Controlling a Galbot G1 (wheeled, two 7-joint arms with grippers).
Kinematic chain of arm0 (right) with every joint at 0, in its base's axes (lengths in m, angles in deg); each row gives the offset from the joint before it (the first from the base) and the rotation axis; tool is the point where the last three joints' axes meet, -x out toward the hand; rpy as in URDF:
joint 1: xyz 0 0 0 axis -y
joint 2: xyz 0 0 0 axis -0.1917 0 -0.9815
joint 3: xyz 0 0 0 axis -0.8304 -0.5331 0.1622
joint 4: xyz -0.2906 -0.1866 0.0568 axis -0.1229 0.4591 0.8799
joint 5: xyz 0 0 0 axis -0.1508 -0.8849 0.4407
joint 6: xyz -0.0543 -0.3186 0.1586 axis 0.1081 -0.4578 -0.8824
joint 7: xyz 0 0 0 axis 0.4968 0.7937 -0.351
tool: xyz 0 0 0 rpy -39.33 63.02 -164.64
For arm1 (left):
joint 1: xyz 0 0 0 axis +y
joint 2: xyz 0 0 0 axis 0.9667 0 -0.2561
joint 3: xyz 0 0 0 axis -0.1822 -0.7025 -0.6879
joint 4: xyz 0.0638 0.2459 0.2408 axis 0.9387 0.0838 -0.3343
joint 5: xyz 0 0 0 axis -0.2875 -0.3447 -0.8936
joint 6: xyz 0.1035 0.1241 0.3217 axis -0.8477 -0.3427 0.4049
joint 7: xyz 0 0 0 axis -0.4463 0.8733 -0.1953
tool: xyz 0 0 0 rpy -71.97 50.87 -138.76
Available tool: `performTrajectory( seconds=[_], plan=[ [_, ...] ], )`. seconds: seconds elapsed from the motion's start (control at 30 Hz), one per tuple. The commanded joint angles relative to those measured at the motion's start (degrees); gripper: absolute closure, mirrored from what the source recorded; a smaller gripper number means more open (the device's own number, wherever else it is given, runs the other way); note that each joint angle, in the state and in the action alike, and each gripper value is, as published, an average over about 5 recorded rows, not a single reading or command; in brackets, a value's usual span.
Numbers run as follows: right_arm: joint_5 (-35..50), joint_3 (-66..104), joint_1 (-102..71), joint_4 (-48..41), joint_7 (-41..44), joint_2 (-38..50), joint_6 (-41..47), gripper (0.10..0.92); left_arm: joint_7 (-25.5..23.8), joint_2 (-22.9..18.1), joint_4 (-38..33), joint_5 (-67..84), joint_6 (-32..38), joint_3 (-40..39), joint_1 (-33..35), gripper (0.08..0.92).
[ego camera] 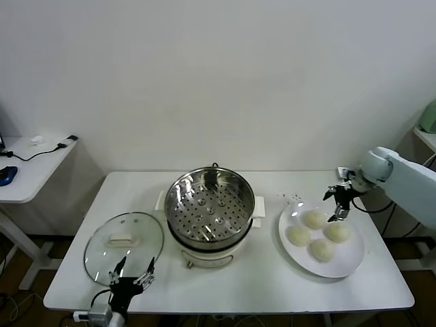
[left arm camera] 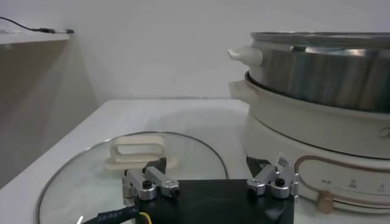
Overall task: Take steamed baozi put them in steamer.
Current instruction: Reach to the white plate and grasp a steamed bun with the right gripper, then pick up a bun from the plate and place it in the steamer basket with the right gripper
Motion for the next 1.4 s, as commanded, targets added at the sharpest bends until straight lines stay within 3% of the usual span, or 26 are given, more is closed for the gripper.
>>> performTrajectory(
  seconds=[0.03, 0.53, 0.83, 1.1, 1.27, 1.4],
  plan=[
    [-0.68, -1.95, -0.52, -6.13, 0.41, -4.92, 0.46, 0.203, -0.01, -0.1, -0.04, -0.13, -0.02, -0.06, -0.01, 0.177],
    [-3.01, 2.06, -4.31, -10.48, -0.03, -8.66, 0.24, 0.213, 0.34, -0.25, -0.26, 0.27, 0.05, 0.28, 0.06, 0.177],
    [-2.9, 2.54, -4.63, -8.82, -0.08, -8.54, 0.36, 0.424, 0.37, -0.36, -0.61, 0.26, -0.08, 0.16, 0.37, 0.177],
    [0.91, -2.95, 2.78, 2.08, 0.56, -3.1, 1.24, 0.448, 0.4, -0.75, -1.59, 0.23, -0.5, 0.07, 0.53, 0.177],
    [7.82, -16.35, 19.75, 12.18, 2.01, 0.81, 0.07, 0.448, 0.39, -0.64, -2.59, 0.26, -0.88, -0.01, 0.74, 0.177],
    [12.68, -25.57, 35.66, 18.37, 3.58, -1.66, -3.91, 0.448, 0.37, -0.44, -3.36, 0.26, -1.0, -0.17, 0.97, 0.177]
  ],
)
